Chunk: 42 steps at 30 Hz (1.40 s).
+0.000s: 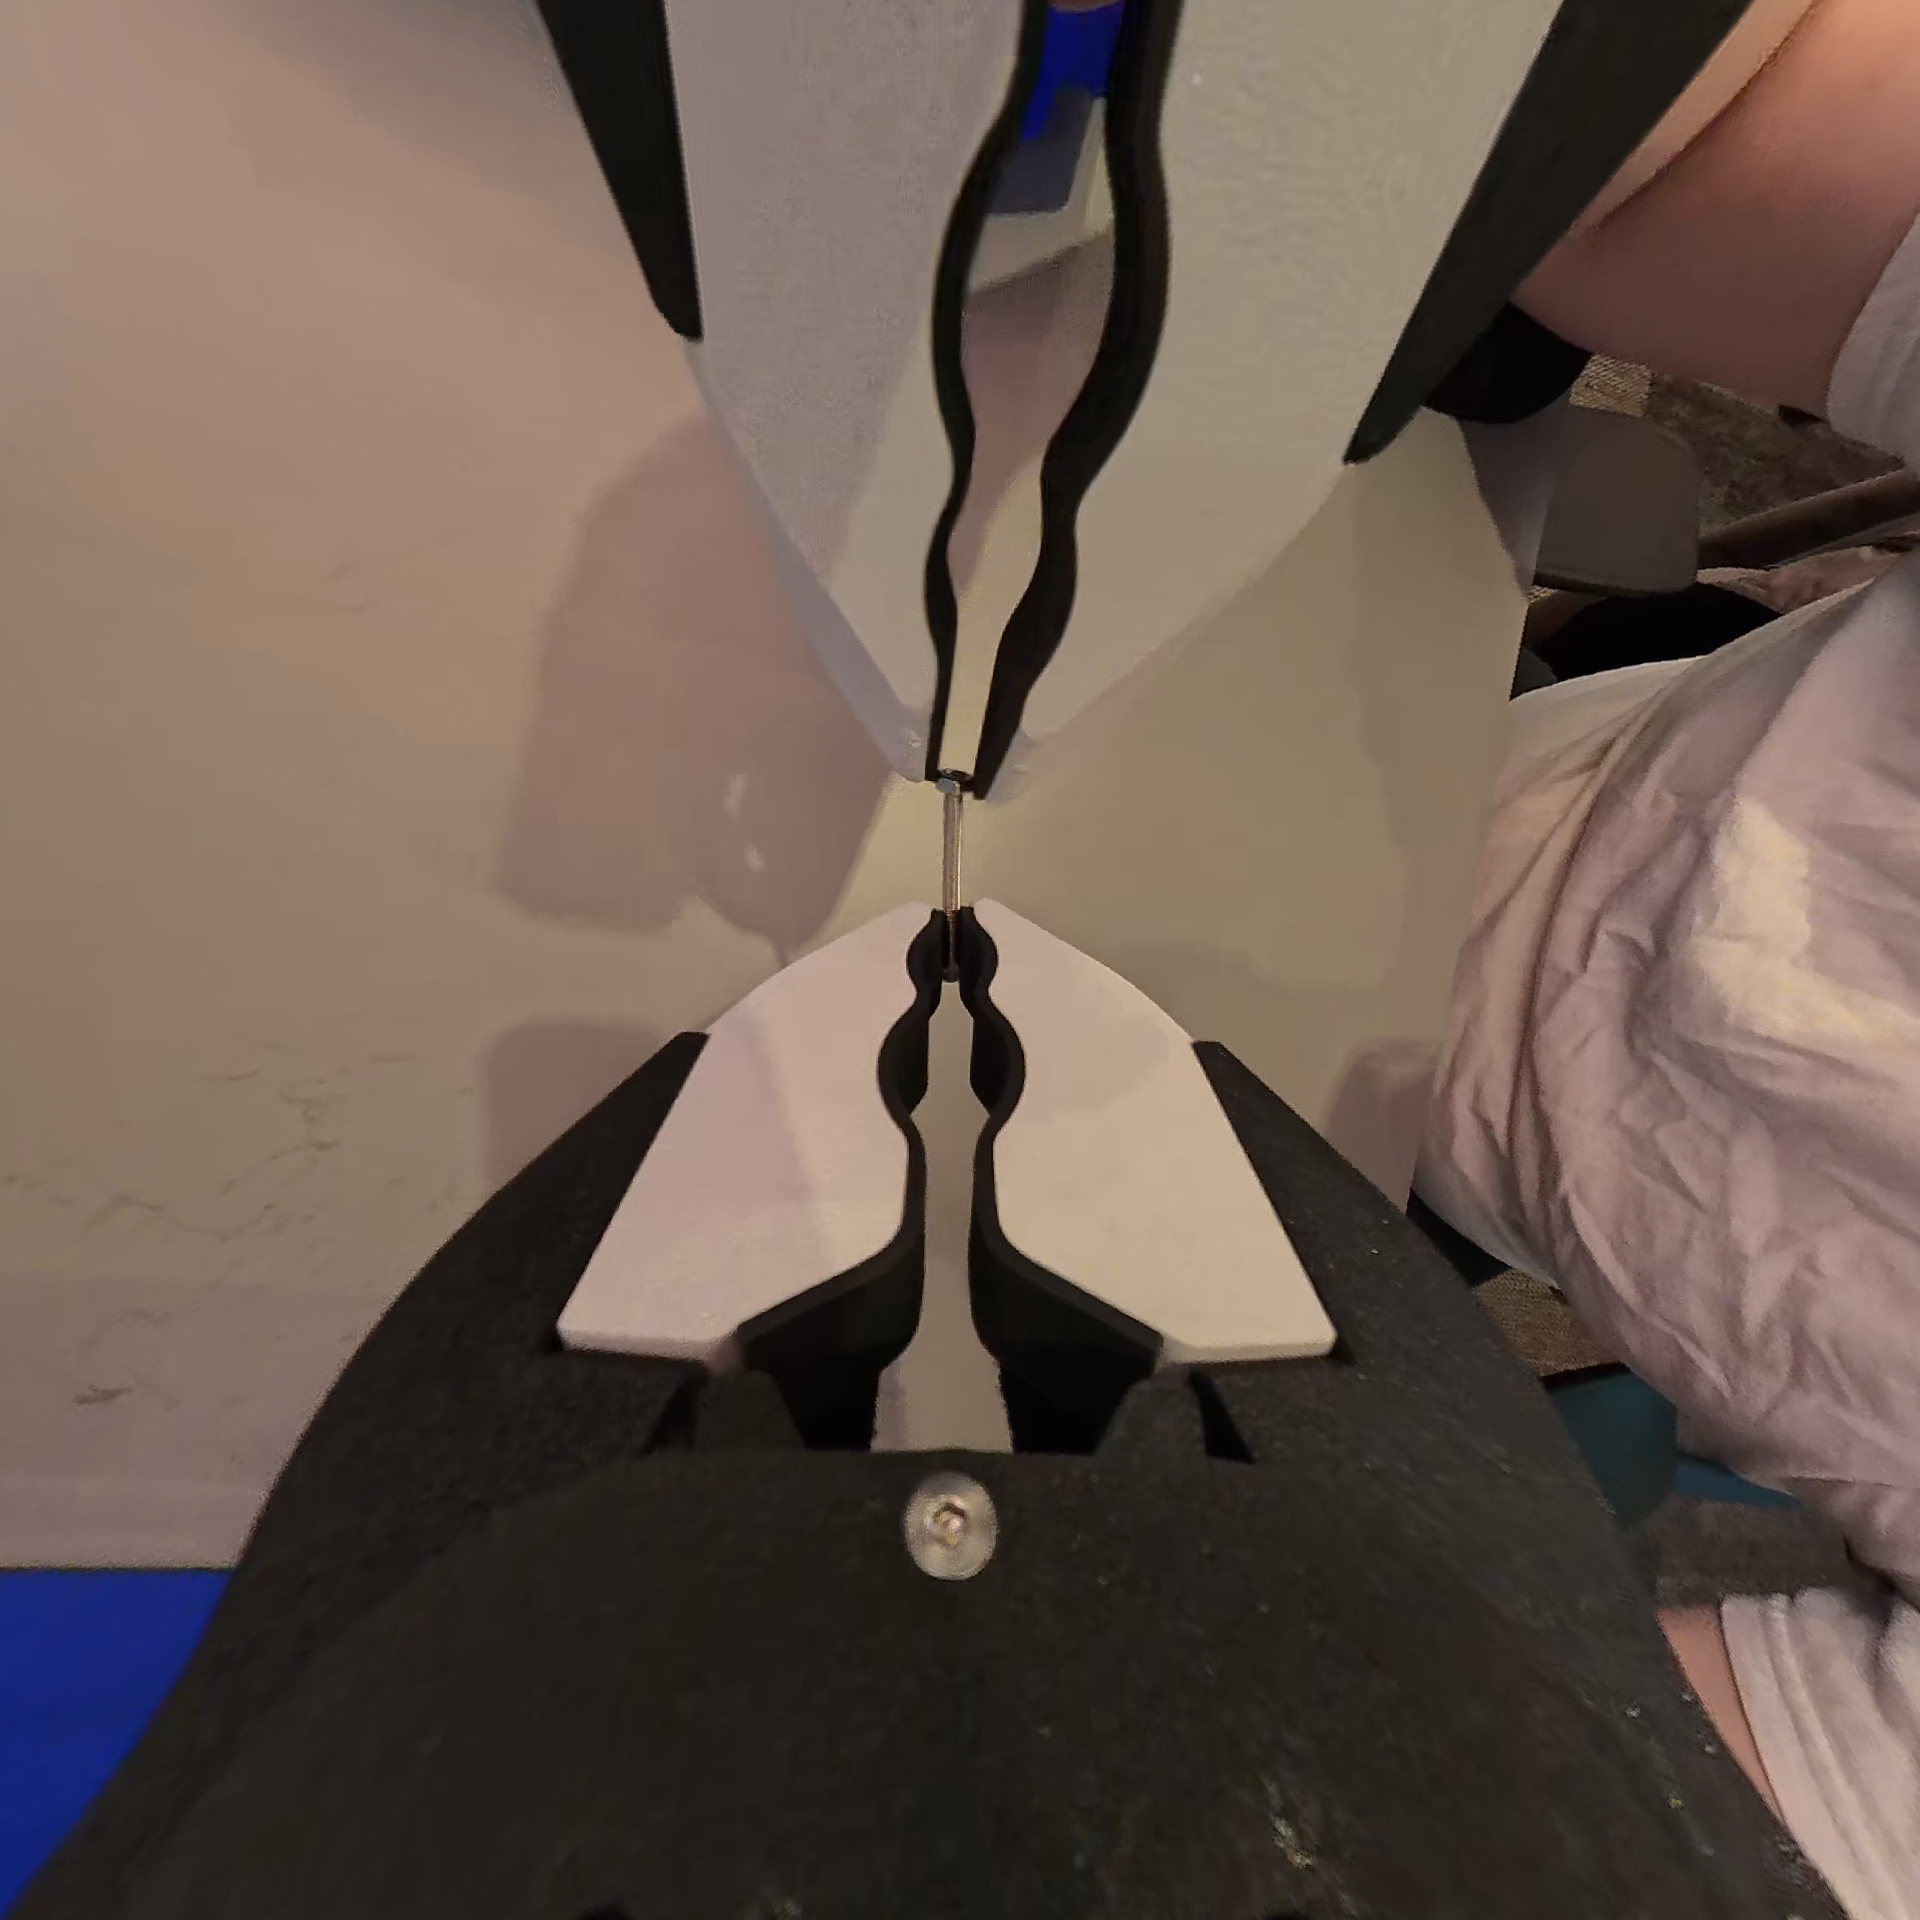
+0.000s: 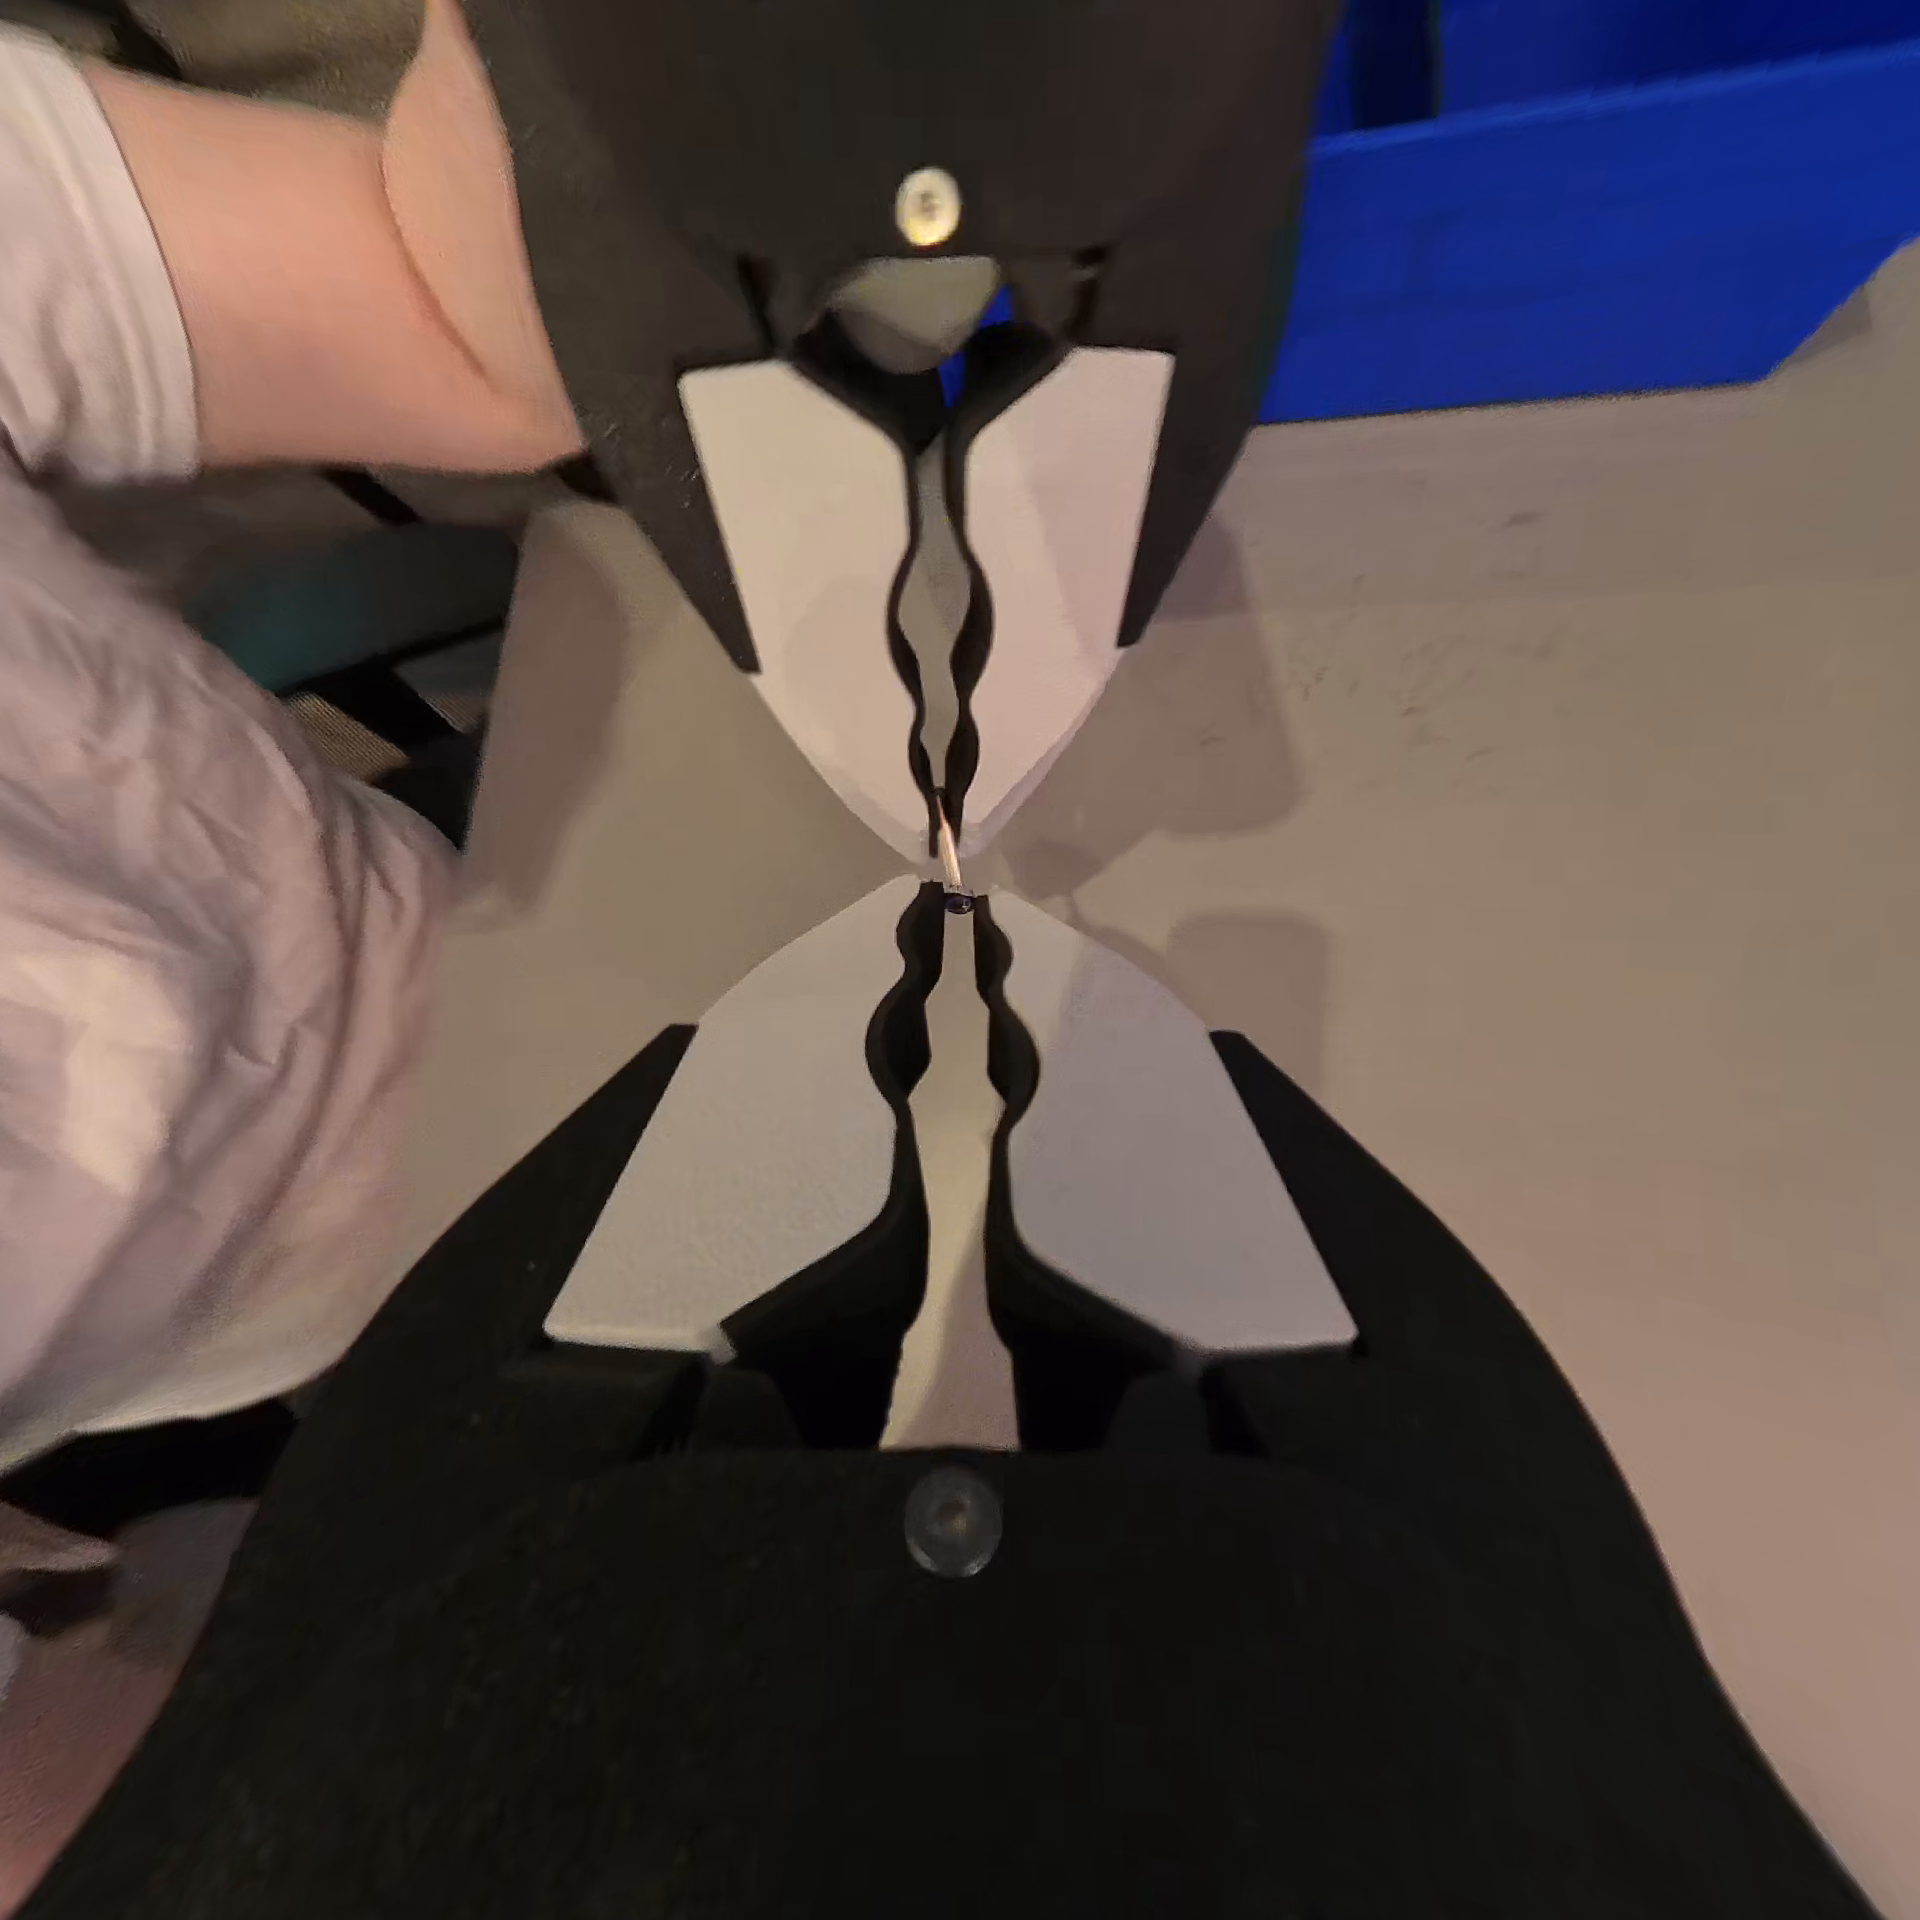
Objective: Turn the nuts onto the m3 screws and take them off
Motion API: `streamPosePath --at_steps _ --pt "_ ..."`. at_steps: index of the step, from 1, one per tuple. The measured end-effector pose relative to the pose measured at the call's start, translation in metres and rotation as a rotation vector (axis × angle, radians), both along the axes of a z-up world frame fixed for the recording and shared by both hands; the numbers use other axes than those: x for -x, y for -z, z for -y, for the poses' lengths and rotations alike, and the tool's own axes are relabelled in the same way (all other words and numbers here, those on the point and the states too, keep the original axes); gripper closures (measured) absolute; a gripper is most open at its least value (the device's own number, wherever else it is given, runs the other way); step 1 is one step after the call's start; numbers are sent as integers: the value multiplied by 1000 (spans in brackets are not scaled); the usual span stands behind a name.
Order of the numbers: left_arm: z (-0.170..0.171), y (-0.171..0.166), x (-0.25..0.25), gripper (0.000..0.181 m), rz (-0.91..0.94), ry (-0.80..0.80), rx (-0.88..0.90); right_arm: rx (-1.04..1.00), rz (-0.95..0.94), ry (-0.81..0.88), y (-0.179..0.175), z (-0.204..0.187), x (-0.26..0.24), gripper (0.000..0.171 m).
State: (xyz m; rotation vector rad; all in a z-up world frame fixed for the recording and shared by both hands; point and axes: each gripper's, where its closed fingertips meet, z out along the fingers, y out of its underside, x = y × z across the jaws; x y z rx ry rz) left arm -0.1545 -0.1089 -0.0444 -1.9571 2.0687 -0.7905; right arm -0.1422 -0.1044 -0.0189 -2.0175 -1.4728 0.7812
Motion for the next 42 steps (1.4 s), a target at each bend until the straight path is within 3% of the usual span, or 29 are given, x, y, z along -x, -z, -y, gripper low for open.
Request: streamPosePath --at_steps 9,26,35,42 --pt "7 2 3 179 -18 40 22 -323 94 -232 4 9 0 166" --pt "15 -2 3 179 -1 83 26 -417 32 -323 0 13 2 166" --pt "20 0 4 179 -14 119 14 -404 21 -368 3 19 3 166" --pt "6 0 6 179 -21 51 -18 -92 -72 -172 3 6 7 166"
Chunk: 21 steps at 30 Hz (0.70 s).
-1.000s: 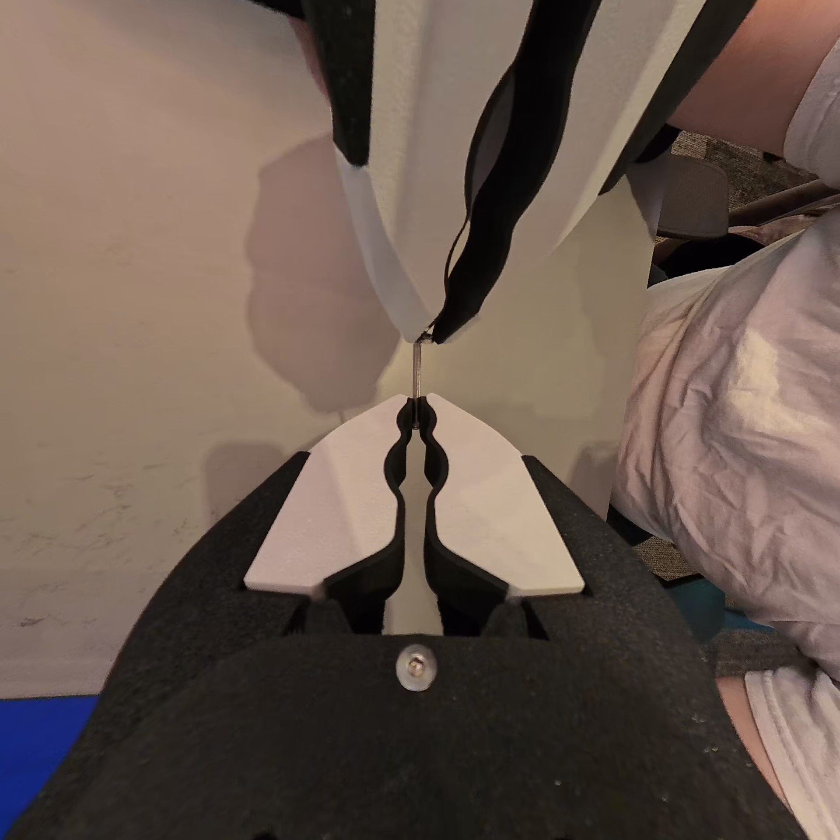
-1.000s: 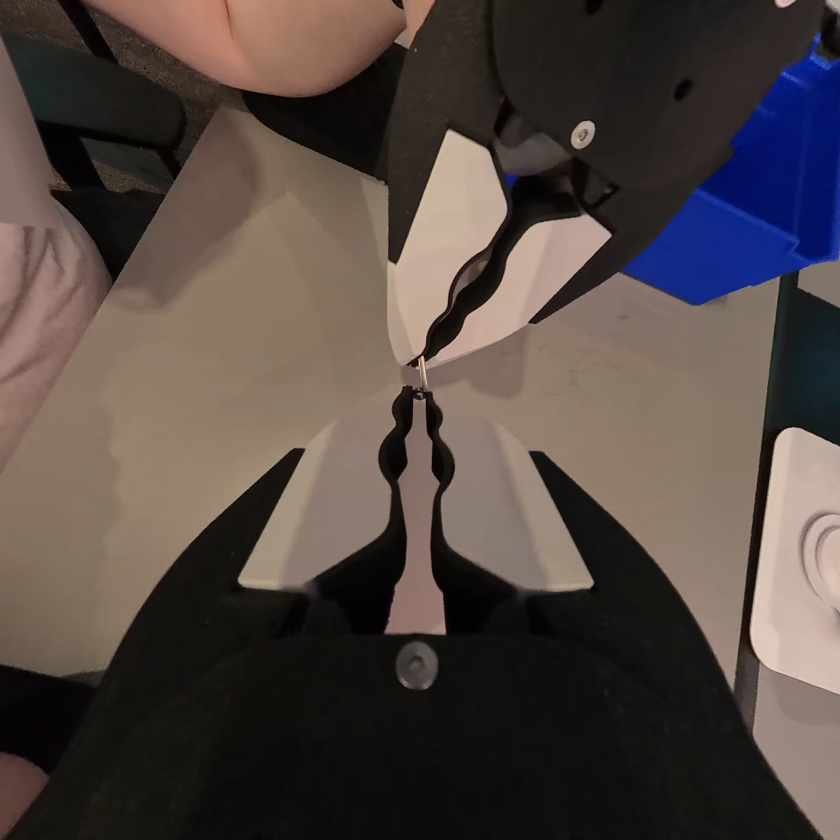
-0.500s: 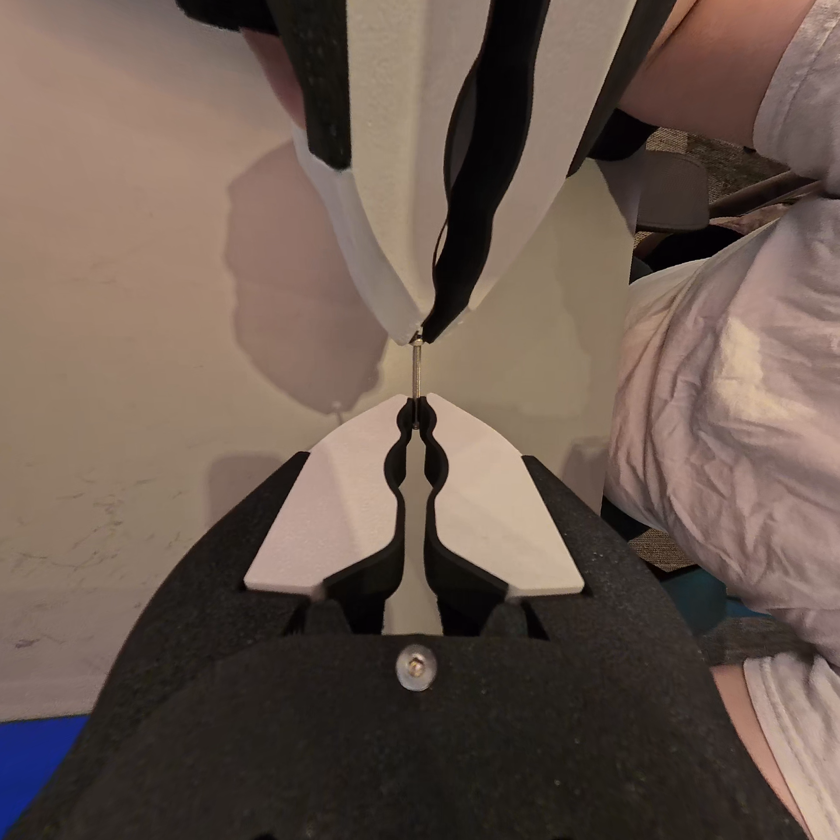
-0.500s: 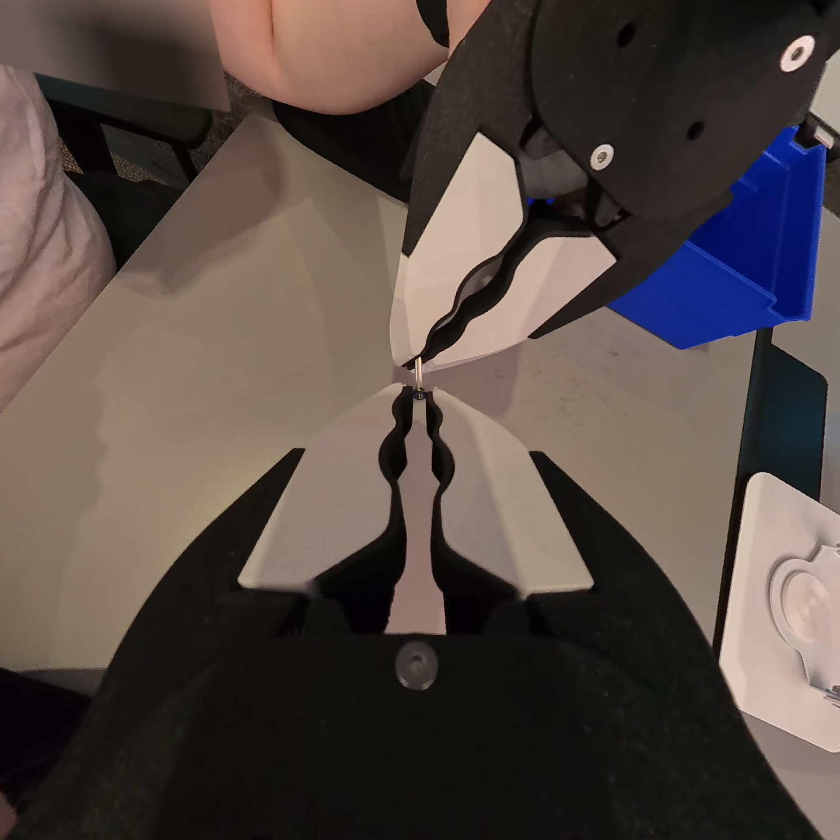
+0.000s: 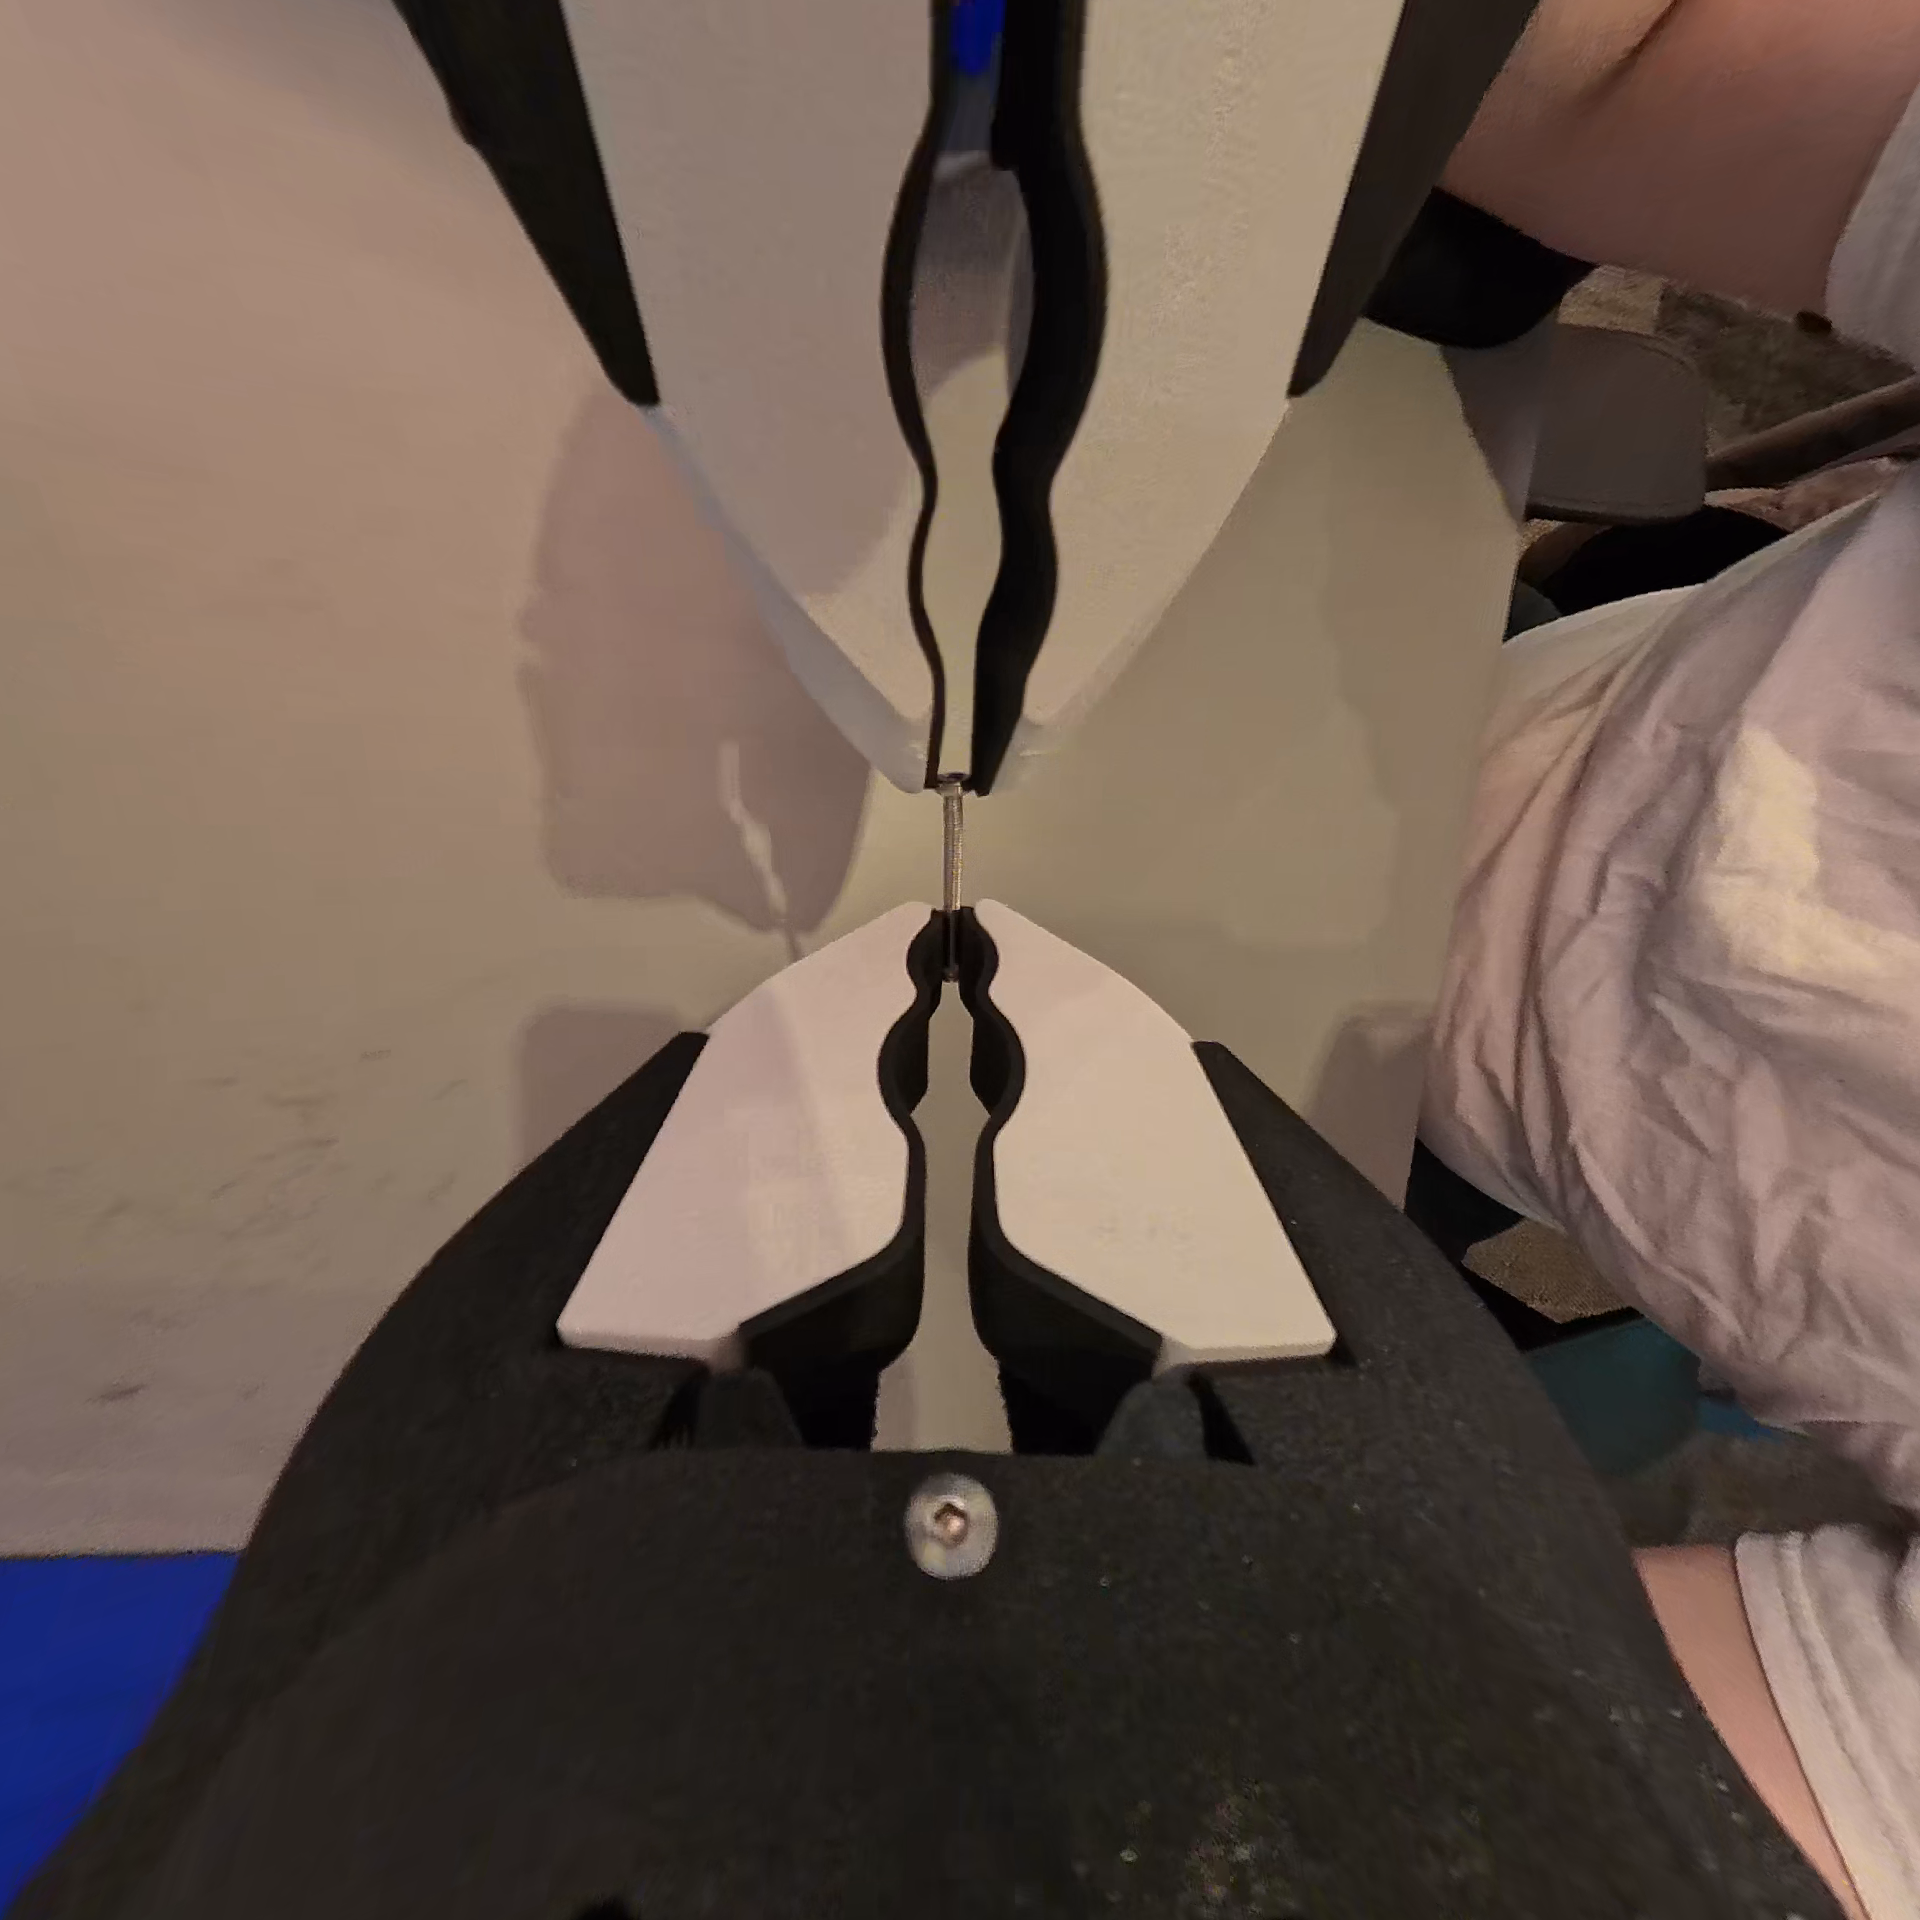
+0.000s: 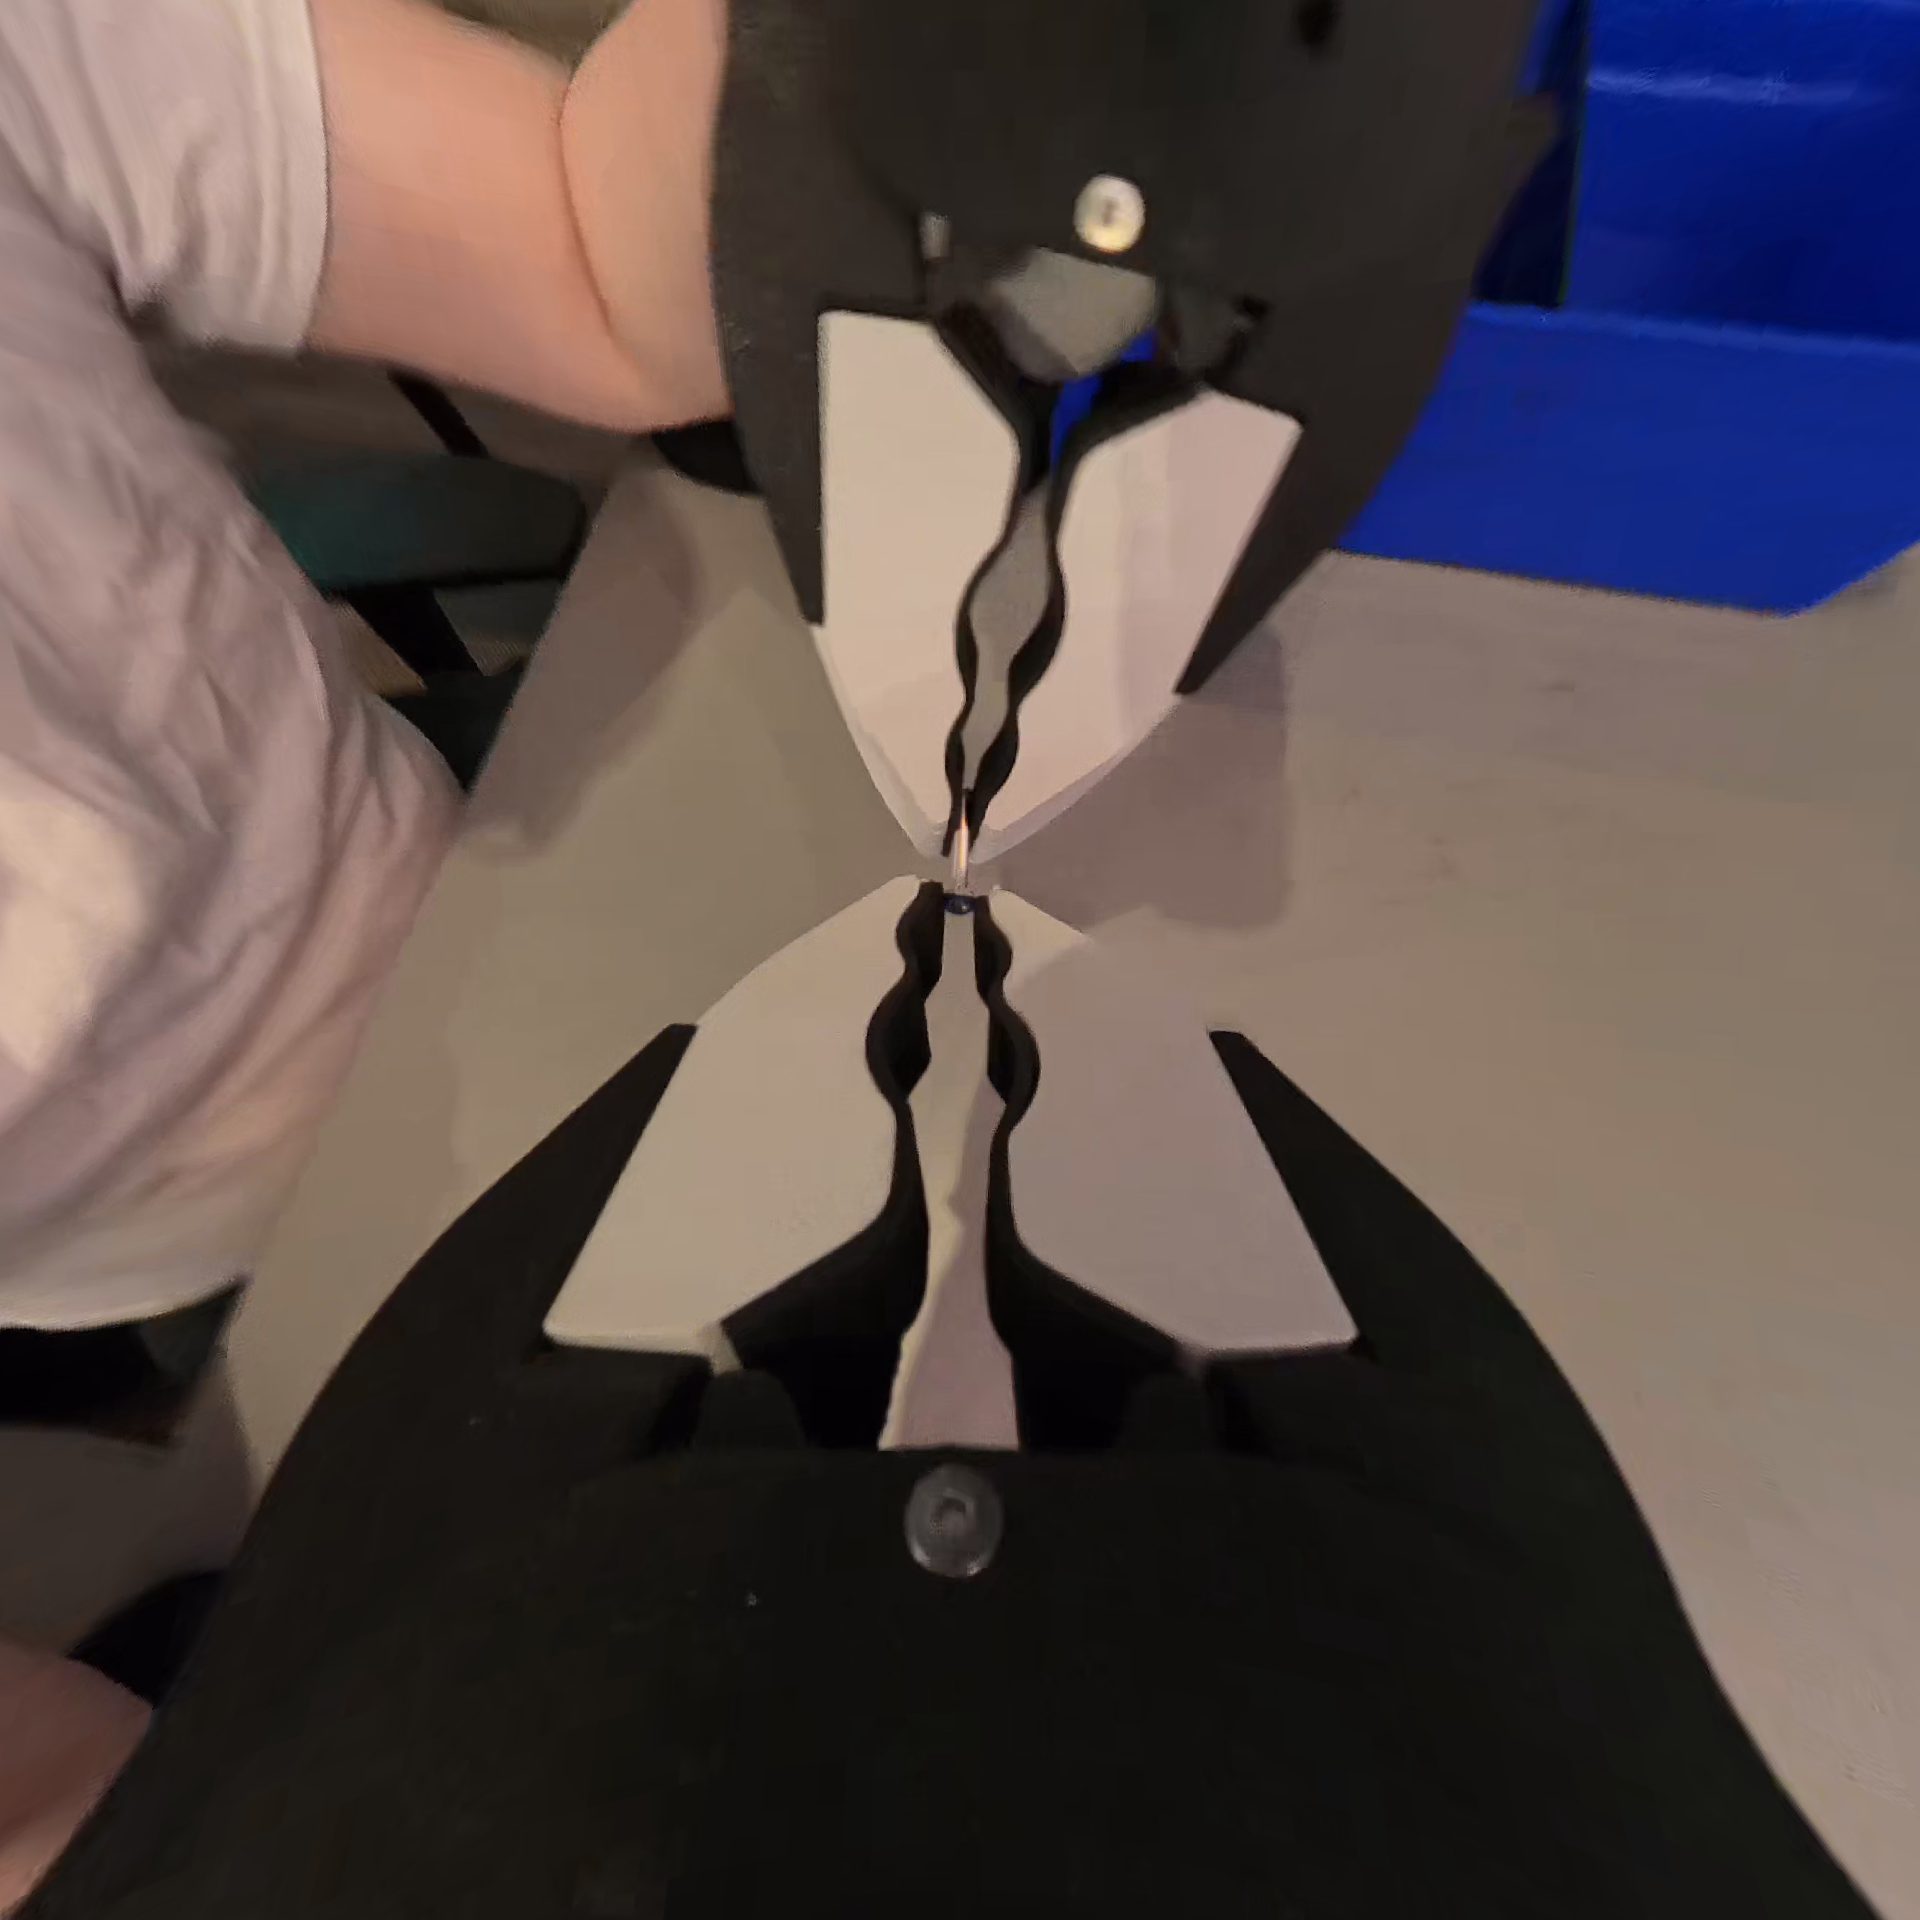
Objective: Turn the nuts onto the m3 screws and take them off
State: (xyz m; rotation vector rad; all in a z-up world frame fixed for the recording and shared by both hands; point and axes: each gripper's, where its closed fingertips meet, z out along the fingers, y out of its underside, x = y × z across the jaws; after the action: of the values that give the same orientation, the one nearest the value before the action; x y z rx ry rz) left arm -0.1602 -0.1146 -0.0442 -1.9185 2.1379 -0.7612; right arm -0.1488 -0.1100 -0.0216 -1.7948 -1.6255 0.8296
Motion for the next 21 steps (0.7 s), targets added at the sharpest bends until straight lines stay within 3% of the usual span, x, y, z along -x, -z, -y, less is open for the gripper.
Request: streamPosePath --at_steps 6,11,21 --pt "-12 1 3 179 -15 -50 -46 402 -111 190 -1 -10 5 165" --pt "-17 5 6 179 -43 -72 -80 567 -145 257 4 -14 7 165" --pt "-19 2 2 180 -15 -83 -71 507 -132 259 3 -17 5 163"
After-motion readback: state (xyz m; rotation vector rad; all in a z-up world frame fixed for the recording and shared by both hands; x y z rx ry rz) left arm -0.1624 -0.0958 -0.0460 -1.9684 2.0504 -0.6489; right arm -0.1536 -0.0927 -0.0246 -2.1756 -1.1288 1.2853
